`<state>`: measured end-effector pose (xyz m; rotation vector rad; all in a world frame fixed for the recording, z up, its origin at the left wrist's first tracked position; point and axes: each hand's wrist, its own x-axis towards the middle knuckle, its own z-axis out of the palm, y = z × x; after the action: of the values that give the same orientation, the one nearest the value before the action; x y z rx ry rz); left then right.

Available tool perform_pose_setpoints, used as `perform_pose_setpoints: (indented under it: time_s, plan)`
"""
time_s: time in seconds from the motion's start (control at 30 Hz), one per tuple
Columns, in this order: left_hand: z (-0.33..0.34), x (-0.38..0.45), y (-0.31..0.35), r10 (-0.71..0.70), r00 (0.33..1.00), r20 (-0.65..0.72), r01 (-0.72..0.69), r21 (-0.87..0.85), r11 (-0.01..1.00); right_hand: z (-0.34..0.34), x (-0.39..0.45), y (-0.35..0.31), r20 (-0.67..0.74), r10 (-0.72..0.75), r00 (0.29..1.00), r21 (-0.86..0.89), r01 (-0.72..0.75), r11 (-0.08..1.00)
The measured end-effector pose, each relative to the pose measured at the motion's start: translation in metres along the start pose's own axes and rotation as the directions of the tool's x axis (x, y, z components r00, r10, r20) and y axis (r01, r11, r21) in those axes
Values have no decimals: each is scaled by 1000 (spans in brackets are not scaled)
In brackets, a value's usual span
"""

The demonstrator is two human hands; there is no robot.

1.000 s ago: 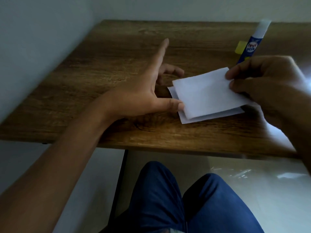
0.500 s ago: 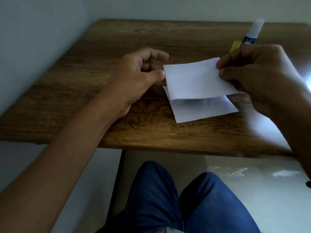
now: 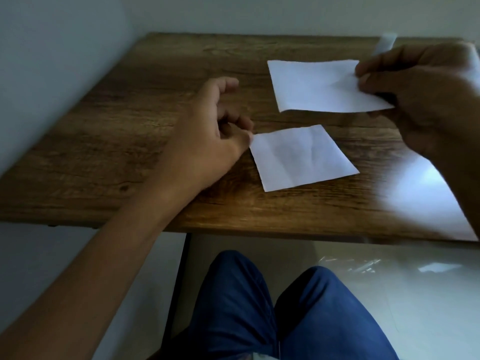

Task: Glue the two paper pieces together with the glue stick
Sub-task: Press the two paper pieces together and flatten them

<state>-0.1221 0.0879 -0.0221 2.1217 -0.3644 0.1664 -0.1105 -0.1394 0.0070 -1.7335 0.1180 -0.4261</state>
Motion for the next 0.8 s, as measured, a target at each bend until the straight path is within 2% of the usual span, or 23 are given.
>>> perform_pose_setpoints:
  time_s: [0.17, 0.27, 0.67, 0.8]
  plan:
    - [3, -15, 3, 59, 975, 213, -110, 239, 965, 5, -5, 7, -22, 38, 999, 19, -37, 999]
    - [4, -15, 5, 57, 971, 233, -128, 300, 945, 8, -11, 11, -12, 54, 998, 17, -54, 998]
    - [-7, -19, 2, 20, 977, 212, -42, 99, 994, 15, -20, 15, 51, 77, 996, -117, -71, 991]
    - [-9, -22, -2, 33, 979, 200, -58, 121, 991, 14, -24, 17, 53, 63, 997, -148, -55, 987]
